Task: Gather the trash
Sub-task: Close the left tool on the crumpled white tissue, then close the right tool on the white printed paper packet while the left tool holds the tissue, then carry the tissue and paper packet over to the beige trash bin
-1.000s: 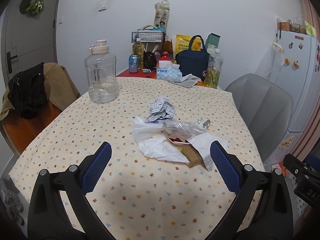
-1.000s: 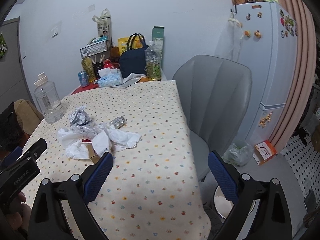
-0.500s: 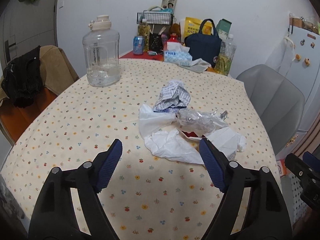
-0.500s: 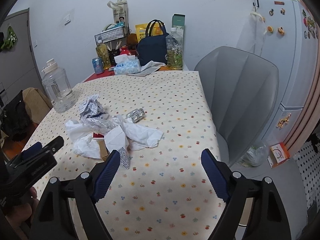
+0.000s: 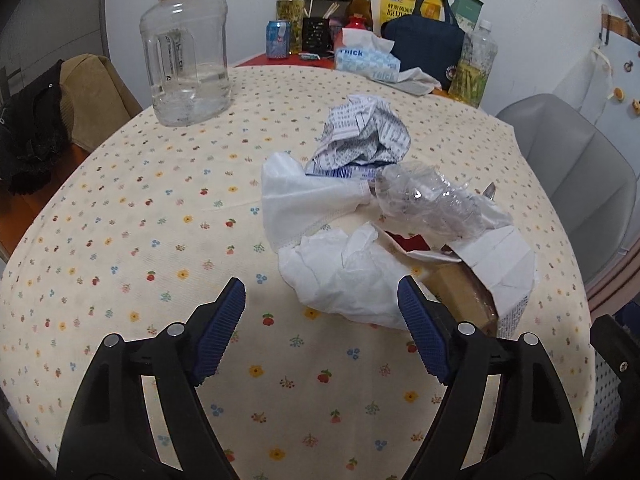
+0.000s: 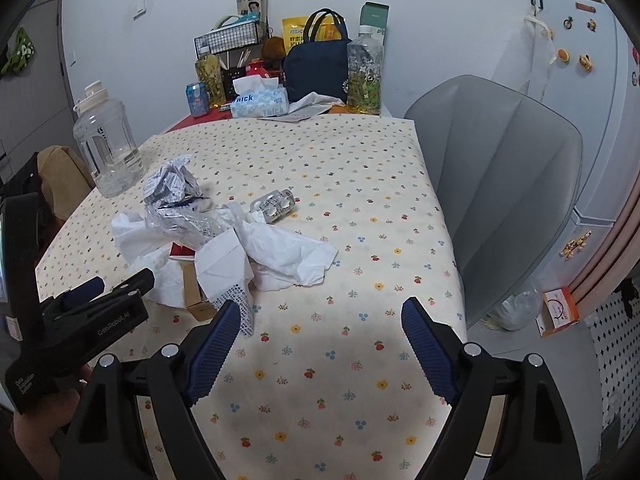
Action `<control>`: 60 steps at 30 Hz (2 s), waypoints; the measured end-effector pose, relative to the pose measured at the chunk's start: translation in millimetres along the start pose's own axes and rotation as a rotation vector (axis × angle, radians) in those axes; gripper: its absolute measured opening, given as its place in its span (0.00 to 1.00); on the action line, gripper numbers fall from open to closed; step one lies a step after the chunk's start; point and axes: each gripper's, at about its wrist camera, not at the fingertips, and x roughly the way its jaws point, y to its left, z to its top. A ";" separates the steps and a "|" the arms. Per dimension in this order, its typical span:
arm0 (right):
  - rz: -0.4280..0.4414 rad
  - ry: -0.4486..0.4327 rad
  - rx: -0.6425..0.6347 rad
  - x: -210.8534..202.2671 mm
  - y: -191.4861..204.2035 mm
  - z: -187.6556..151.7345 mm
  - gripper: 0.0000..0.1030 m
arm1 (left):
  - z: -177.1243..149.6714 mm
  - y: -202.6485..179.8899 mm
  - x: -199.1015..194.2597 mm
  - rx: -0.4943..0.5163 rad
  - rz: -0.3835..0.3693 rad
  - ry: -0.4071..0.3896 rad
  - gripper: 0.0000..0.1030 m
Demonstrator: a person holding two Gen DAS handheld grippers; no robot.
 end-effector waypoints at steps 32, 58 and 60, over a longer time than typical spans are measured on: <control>0.130 0.061 -0.089 53.0 55.0 9.9 0.71 | -0.7 30.2 -9.2 -0.048 0.030 -0.021 0.11; 0.160 0.009 -0.068 8.8 39.5 7.8 0.38 | -3.4 16.5 -41.9 -0.045 -0.006 -0.086 0.11; 0.157 -0.002 -0.062 1.7 35.5 6.7 0.38 | -4.4 12.0 -48.0 -0.037 -0.013 -0.095 0.11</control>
